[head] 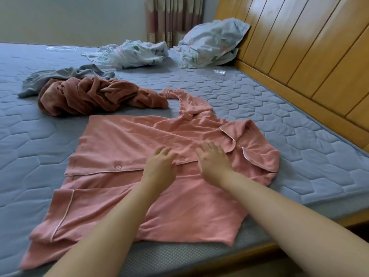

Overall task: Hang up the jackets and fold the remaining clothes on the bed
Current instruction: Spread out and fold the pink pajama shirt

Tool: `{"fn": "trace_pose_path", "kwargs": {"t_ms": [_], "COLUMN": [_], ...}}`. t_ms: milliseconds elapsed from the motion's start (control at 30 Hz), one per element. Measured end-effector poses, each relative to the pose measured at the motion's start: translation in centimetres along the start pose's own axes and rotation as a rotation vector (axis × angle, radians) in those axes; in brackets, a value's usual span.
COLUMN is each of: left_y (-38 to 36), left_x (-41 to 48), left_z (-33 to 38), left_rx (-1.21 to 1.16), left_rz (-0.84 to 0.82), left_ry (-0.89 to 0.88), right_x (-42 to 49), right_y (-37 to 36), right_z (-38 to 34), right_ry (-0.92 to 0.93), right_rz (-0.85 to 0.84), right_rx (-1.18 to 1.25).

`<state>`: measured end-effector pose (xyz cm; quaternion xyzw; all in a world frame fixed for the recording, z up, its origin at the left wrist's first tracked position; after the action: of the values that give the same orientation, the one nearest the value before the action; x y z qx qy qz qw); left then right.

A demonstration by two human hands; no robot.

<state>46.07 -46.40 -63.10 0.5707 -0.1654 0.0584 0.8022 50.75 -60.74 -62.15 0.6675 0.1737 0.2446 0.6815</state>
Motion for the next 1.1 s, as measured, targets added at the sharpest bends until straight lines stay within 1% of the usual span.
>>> {"fn": "trace_pose_path", "kwargs": {"t_ms": [67, 100, 133, 233, 300, 333, 400, 433, 467, 500, 567, 600, 633, 667, 700, 733, 767, 833, 867, 900, 933, 1033, 1067, 1100], "left_y": [-0.5, -1.0, -1.3, -1.9, -2.4, -2.8, -3.5, -3.7, -3.8, -3.8, -3.9, -3.9, -4.0, -4.0, -4.0, -4.1, -4.2, -4.2, -4.2, -4.2, -4.3, -4.4, -4.4, -4.4], "left_x": [2.0, 3.0, 4.1, 7.5, 8.4, 8.1, 6.3, 5.4, 4.8, 4.4, 4.6, 4.9, 5.2, 5.3, 5.4, 5.6, 5.7, 5.8, 5.8, 5.7, 5.7, 5.6, 5.6, 5.6], "left_z": [-1.9, -3.0, -3.9, -6.4, -9.5, -11.4, -15.2, -16.6, -17.6, -18.2, -18.3, -18.2, -18.1, -18.0, -18.0, -17.9, -17.9, -17.5, -17.4, -17.3, -17.3, -17.5, -17.5, -17.5], "left_rx": [0.074, 0.079, 0.084, 0.116, 0.131, 0.134, 0.156, 0.171, 0.182, 0.185, 0.180, 0.193, 0.207, 0.218, 0.229, 0.243, 0.254, 0.255, 0.251, 0.248, 0.248, 0.246, 0.243, 0.239], "left_rz": [-0.131, -0.197, -0.242, -0.285, -0.303, -0.318, -0.320, -0.289, -0.240, -0.188, -0.103, -0.073, -0.049, -0.029, -0.022, -0.026, -0.034, -0.039, -0.033, -0.031, -0.029, -0.020, -0.020, -0.020], "left_ry": [0.165, 0.242, 0.291, 0.373, 0.458, 0.512, 0.601, 0.628, 0.646, 0.662, 0.672, 0.657, 0.634, 0.607, 0.575, 0.543, 0.518, 0.484, 0.470, 0.461, 0.458, 0.469, 0.474, 0.481], "right_x": [2.4, 3.8, 5.2, 9.4, 11.4, 11.9, 12.1, 12.1, 12.4, 13.1, 15.4, 16.5, 17.7, 19.0, 20.3, 21.5, 22.7, 24.6, 25.5, 26.1, 26.8, 28.2, 28.2, 28.2], "right_y": [-0.8, -1.2, -1.3, -1.4, -2.8, -4.0, -6.7, -7.6, -7.8, -7.5, -5.6, -4.6, -3.9, -3.3, -2.8, -2.5, -2.3, -2.1, -2.2, -2.0, -1.4, 1.2, 1.4, 1.3], "right_z": [0.2, 0.7, 1.0, 1.6, 2.2, 2.9, 4.7, 5.4, 5.7, 5.5, 4.5, 4.0, 3.8, 3.6, 3.3, 3.0, 2.8, 2.3, 2.4, 2.6, 3.2, 6.5, 7.7, 8.8], "right_ry": [-0.067, -0.099, -0.114, -0.118, -0.129, -0.166, -0.330, -0.415, -0.469, -0.484, -0.404, -0.338, -0.269, -0.194, -0.118, -0.056, -0.002, 0.120, 0.155, 0.150, 0.099, -0.184, -0.284, -0.387], "right_rz": [-0.161, -0.222, -0.248, -0.266, -0.335, -0.384, -0.430, -0.391, -0.313, -0.200, 0.074, 0.181, 0.240, 0.249, 0.203, 0.117, 0.025, -0.148, -0.213, -0.240, -0.213, 0.051, 0.103, 0.109], "right_rx": [0.100, 0.116, 0.115, 0.157, 0.218, 0.246, 0.288, 0.258, 0.189, 0.116, 0.093, 0.138, 0.190, 0.231, 0.233, 0.190, 0.121, -0.107, -0.207, -0.286, -0.297, -0.245, -0.255, -0.243]}}
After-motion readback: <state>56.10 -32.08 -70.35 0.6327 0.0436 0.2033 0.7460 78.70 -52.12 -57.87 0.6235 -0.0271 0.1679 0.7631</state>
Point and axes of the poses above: each hand's wrist, its own x-axis towards the middle knuckle, its own y-axis out of the back of the hand, z = x × y, the point moved 5 cm from there along x, towards the middle knuckle, and after that the axes turned 5 degrees about -z, right-handed, at the moved point
